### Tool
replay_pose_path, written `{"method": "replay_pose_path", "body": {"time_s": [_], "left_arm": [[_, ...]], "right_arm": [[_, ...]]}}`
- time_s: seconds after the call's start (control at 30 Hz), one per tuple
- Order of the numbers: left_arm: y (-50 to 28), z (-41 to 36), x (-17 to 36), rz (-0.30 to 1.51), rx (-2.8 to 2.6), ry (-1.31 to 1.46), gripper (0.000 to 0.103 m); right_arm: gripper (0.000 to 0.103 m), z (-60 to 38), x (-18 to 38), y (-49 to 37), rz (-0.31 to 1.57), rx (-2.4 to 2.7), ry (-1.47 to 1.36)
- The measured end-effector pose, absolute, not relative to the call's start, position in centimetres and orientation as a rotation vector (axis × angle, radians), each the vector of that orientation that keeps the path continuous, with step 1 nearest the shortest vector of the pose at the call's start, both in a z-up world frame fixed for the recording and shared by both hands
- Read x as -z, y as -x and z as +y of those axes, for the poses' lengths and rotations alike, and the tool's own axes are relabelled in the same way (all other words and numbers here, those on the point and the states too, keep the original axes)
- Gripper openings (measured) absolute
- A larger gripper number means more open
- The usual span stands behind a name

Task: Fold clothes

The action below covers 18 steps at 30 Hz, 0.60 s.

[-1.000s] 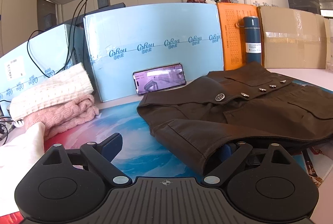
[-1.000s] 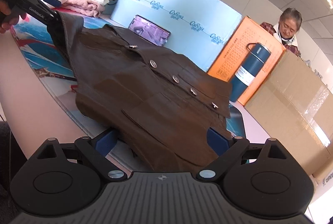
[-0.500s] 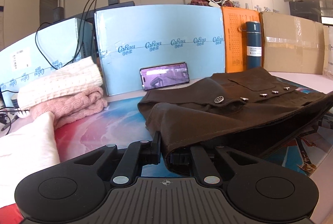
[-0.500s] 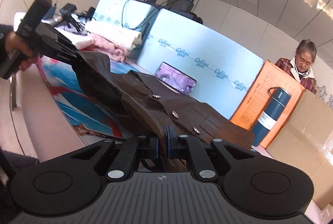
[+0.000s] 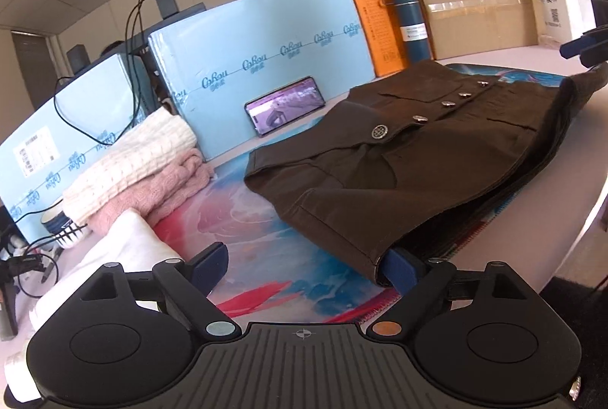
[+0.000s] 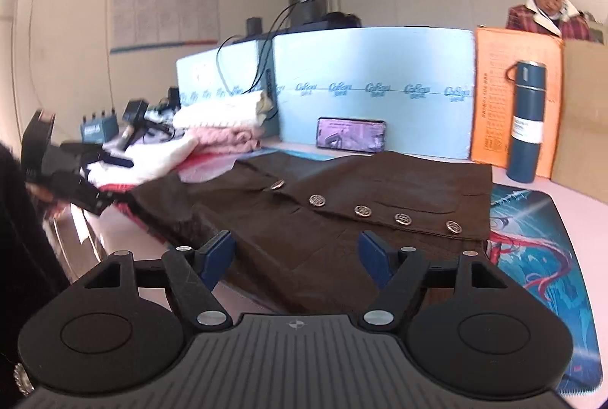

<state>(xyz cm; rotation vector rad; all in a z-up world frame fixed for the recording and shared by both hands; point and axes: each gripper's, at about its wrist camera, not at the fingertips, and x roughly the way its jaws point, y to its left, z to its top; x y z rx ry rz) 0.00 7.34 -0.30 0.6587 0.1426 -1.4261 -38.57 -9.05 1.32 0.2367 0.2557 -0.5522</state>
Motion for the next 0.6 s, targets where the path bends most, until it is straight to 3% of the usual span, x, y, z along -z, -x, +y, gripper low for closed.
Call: {"method": "replay_pose_path", "body": {"time_s": [0.1, 0.17, 0.33, 0.4, 0.5, 0.6], "left_arm": [[0.2, 8.3, -1.1, 0.075, 1.482, -0.539, 0.091], [0.3, 8.2, -1.9, 0.04, 1.521, -0.432, 0.097], [1.9, 3.4, -1.7, -0.007, 1.499, -0.474, 0.1], [2.9, 1.1, -0.4, -0.015, 1.441, -0.61, 0.1], [3.4, -1.1, 2.4, -0.011, 1.338, -0.797, 0.1], [3.0, -1.1, 3.5, 0.022, 1.319, -0.78, 0.1]], "right_arm": [[0.071, -10.3, -1.7, 41.4, 0.164, 0.592, -0.311], [0.079, -11.0, -1.9, 42.0, 0.146, 0.645, -0.311], [0.076, -16.0, 0.3, 40.0, 0.314, 0.875, -0.418], [0.07, -17.4, 1.6, 39.5, 0.358, 0.905, -0.468], [0.05, -18.3, 2.7, 38.5, 0.428, 0.944, -0.488], [0.036, -18.4, 3.3, 37.9, 0.468, 0.943, -0.457]]}}
